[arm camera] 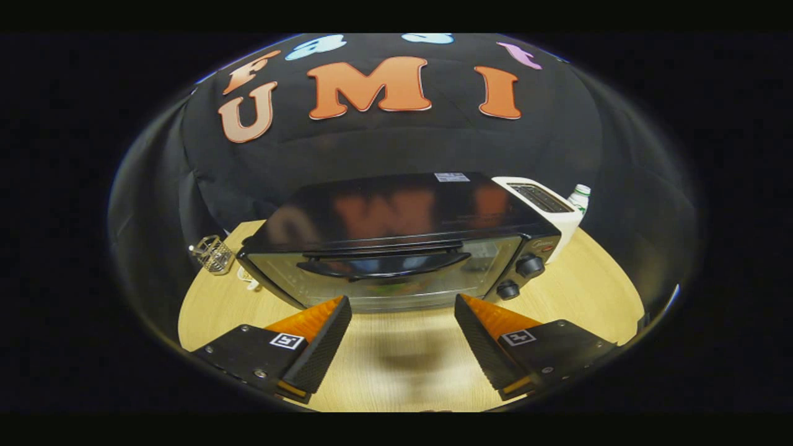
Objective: Open the toaster oven, put the food inside, and close the toaster oven door.
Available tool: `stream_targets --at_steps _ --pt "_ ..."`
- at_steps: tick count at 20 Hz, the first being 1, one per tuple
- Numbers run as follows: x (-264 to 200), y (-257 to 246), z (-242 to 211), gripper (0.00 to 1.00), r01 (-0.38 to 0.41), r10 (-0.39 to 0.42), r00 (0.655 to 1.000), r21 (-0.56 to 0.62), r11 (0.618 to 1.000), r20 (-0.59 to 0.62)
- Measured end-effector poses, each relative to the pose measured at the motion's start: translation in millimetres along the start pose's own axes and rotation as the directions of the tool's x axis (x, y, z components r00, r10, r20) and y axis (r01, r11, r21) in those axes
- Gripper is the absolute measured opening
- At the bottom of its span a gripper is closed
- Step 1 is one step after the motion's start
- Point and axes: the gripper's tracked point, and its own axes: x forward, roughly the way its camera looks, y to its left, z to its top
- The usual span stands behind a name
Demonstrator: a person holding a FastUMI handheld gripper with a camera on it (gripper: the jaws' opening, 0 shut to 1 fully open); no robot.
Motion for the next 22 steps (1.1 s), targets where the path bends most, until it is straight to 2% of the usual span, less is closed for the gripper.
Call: stream_targets --at_steps 4,8,11,17,19,22 --pt "-19 -18 10 0.99 0.026 -0.026 0.999 0.009 1.000 0.045" --pt "-51 -50 49 0.99 0.066 -0.073 0.987 0.050 0.997 0.145" --pt "-81 -78 89 0.99 0.113 -0.118 0.962 0.036 0.993 0.245" --pt "-148 -128 164 0.99 0.157 -0.160 0.897 0.042 0.987 0.412" --pt "-169 -142 182 0.99 0.153 -0.158 0.879 0.047 0.987 0.451" --pt "-187 -155 194 0.99 0.135 -0.137 0.869 0.039 0.990 0.475"
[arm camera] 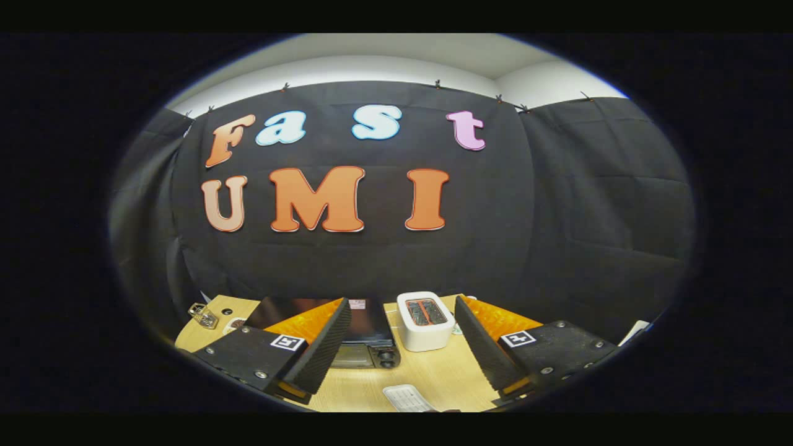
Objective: Open the toaster oven, put the food inside, and close the toaster oven door.
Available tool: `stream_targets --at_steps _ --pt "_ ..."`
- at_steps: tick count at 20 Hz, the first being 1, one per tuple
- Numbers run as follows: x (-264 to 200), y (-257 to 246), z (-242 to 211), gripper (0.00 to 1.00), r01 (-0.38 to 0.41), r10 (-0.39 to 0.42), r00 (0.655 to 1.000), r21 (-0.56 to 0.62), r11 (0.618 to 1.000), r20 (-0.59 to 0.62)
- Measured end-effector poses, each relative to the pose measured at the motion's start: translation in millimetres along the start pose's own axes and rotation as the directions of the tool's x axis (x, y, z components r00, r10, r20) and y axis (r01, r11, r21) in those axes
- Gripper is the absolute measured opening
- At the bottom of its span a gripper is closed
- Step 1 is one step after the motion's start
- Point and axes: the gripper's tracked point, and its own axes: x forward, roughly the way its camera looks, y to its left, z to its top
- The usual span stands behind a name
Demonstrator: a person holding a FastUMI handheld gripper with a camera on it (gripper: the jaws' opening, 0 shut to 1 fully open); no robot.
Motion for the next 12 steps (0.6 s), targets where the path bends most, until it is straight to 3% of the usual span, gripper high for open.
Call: stream_targets --at_steps 5,12 --pt "0 -30 13 0.99 0.030 -0.028 0.999 -0.089 0.996 0.022" --pt "-7 -31 19 0.99 -0.073 0.076 0.996 -0.061 0.995 0.036"
